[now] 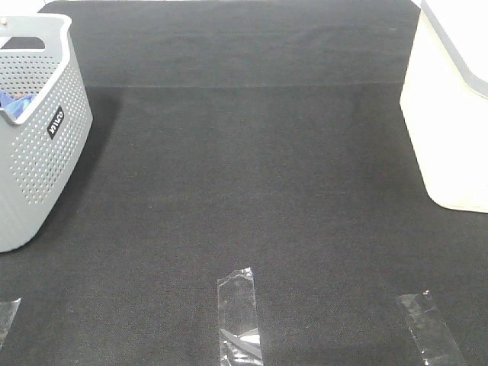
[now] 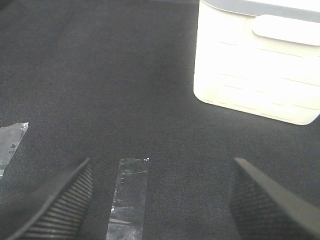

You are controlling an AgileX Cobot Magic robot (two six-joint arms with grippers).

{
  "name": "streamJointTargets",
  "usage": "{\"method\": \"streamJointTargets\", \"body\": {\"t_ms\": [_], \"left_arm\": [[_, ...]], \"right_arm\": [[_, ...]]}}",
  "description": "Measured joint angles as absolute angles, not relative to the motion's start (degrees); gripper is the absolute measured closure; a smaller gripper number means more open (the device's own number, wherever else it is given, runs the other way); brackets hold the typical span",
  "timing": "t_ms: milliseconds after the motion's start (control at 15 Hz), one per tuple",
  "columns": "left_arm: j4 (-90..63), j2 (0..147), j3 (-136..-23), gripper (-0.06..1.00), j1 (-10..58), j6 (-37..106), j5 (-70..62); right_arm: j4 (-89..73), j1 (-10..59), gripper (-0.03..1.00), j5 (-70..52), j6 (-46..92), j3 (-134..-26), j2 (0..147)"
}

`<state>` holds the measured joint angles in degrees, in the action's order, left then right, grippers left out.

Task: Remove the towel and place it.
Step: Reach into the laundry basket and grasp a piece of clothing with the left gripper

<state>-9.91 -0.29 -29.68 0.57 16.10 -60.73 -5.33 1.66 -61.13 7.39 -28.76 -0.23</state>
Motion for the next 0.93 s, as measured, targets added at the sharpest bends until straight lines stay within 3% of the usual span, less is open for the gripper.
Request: {"method": "streamJointTargets", "body": {"t_ms": [933], "left_arm": [[-10.43,-0.29,-29.68,0.19,0.57,16.1,-60.73]], "right_arm": [[-5.33,1.66,0.26,-61.13,7.39,-28.76,-0.23]]}}
